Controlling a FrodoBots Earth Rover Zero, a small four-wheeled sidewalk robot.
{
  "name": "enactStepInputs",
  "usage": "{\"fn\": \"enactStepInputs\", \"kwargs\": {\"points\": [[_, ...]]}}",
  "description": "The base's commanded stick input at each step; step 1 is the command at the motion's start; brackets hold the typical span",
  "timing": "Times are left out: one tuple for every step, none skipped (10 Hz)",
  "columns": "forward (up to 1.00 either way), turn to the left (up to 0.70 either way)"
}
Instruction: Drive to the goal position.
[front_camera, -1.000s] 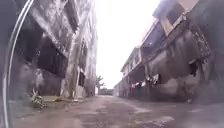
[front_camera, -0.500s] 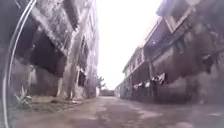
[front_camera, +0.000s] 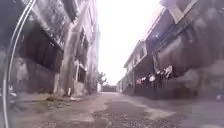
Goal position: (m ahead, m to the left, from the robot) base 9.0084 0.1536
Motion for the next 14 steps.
{"fn": "enactStepInputs", "kwargs": {"points": [[1.0,0.0],[1.0,0.0],[1.0,0.0],[1.0,0.0],[1.0,0.0],[1.0,0.0],[1.0,0.0],[1.0,0.0],[1.0,0.0],[1.0,0.0],[1.0,0.0],[1.0,0.0],[1.0,0.0],[1.0,0.0]]}}
